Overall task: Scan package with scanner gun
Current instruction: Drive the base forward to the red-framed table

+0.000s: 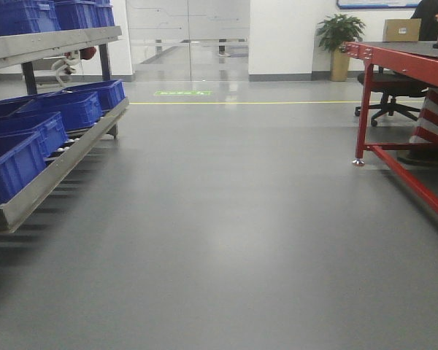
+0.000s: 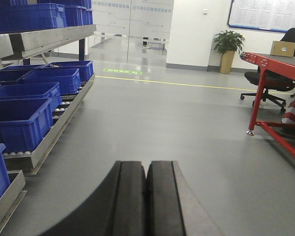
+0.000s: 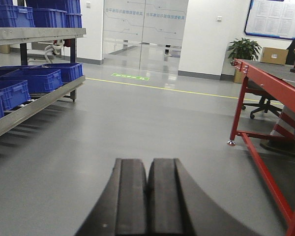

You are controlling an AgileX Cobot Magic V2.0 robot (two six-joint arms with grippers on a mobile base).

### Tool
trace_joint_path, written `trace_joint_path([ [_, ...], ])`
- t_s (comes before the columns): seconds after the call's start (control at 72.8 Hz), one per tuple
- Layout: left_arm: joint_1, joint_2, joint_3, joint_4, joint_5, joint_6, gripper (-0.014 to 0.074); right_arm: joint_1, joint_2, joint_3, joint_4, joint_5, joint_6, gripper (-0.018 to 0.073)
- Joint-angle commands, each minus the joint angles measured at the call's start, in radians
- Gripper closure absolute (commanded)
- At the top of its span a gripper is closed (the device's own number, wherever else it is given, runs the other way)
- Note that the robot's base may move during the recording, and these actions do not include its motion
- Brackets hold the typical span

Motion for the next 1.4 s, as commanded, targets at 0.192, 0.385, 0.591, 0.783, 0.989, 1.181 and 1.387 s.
trace_joint_path([
  [0.192, -0.006, -0.003, -0.004, -0.002, -0.014, -0.003, 0.0707, 0.001, -0.002, -0.001, -0.001, -0.018, -0.002, 0.0727],
  [0.385, -0.006, -0.003, -0.004, -0.002, -0.014, -0.003, 0.0707, 0.001, -0.002, -0.001, -0.001, -0.018, -0.002, 0.0727],
  [0.591, -0.006, -0.003, -0.004, -0.002, -0.014, -0.003, 0.0707, 0.001, -0.002, -0.001, -0.001, -0.018, -0.002, 0.0727],
  [0.783, -0.006, -0.003, -0.004, -0.002, -0.014, -0.003, 0.0707, 0.001, -0.002, -0.001, -0.001, -0.018, -0.002, 0.0727],
  [0.989, -0.006, -0.003, -0.004, -0.002, -0.014, -0.003, 0.0707, 0.001, -0.002, -0.001, -0.001, -0.018, -0.002, 0.0727],
  [1.181, -0.006, -0.003, -0.004, -0.002, -0.014, -0.003, 0.0707, 0.001, -0.002, -0.001, -0.001, -0.018, -0.002, 0.0727],
  [1.387, -0.006, -0.003, -0.004, -0.002, -0.014, -0.003, 0.0707, 0.001, -0.002, -0.001, -0.001, -0.018, -0.002, 0.0727],
])
